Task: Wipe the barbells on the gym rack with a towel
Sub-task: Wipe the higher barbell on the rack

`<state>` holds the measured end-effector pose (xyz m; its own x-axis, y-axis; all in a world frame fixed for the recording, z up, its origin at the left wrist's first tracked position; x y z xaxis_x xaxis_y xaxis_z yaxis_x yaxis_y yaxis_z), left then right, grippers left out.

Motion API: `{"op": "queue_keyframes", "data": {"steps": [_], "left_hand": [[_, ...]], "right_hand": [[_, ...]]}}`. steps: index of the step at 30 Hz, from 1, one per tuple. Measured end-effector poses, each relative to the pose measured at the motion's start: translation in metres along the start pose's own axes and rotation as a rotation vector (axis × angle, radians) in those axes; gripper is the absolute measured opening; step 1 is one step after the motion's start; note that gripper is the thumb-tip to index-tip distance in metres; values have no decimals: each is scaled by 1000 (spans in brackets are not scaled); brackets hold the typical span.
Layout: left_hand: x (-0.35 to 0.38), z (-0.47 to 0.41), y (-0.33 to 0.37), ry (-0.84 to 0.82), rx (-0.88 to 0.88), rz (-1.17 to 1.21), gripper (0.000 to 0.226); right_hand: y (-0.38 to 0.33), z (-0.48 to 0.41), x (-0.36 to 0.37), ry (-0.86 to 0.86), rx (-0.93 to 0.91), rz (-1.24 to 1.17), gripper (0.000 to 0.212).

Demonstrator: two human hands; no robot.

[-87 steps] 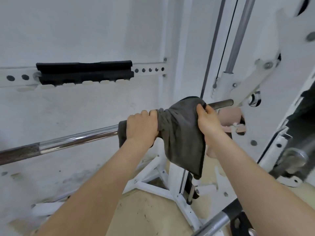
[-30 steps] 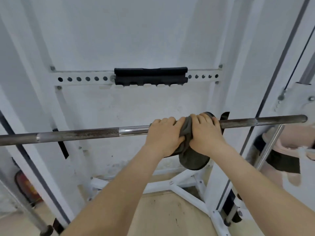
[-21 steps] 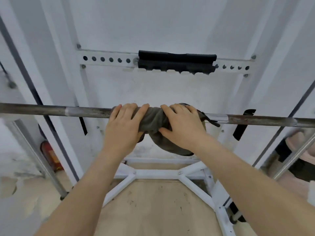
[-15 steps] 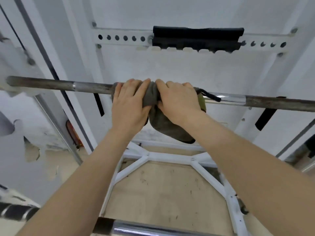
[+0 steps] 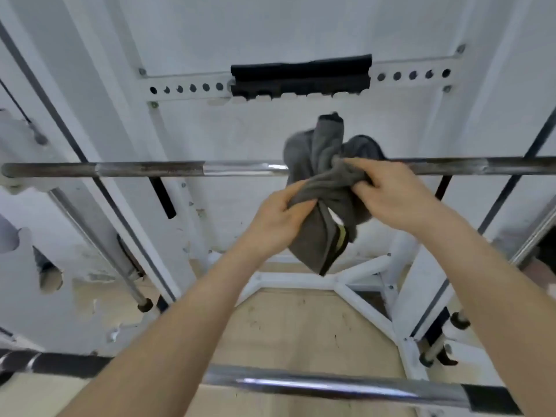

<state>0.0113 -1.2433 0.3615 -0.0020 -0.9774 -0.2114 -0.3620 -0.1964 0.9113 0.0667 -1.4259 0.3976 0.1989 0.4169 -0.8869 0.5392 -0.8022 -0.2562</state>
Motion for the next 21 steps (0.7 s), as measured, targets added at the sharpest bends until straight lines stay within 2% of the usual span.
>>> {"op": "queue_keyframes", "data": {"steps": [2,3,4,6,7,8,9,11,15,18,21], "left_hand": [[-23,30,14,-50,-173,41,23],[-34,47,18,-136,-239,7,21],[-42,67,21,-264,-303,-69,18],[-51,110,8,-573,-424,-345,11],[-49,135,-6,-680,-465,-501,8],[-45,158,-21,-714,-463,-634,7],[-42,179,-36,-677,-409,-712,12],[-43,205,-58,-530,-290,-778,25],[-86,236,-78,-354,-53,-983,40],[-141,264,-84,-280,-81,-1120,50],[-169,274,-87,-205,-88,-1167,53]], "right_hand": [[-16,25,0,-307,23,-325,23],[-22,38,4,-461,-2,-393,28],[-28,52,9,-604,-54,-392,32],[-47,82,31,-882,-199,-237,34],[-57,100,47,-996,-260,-138,32],[-68,119,64,-1050,-305,-38,31],[-80,135,80,-1024,-342,72,31],[-104,154,103,-838,-394,242,42],[-152,152,135,-550,-416,233,62],[-203,148,170,-428,-450,338,73],[-233,146,192,-336,-418,393,70]]}}
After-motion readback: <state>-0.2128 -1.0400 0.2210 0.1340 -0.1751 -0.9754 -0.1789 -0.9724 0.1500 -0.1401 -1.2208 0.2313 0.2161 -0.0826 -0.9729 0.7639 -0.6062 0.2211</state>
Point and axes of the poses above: each hand's wrist, its own z-axis away from the middle knuckle, its own x-axis out of the palm, y = z × x, the point moved 1 cm from there along -z, towards the middle knuckle, and after that the axes turned 13 degrees about z, right-handed, at the moved point
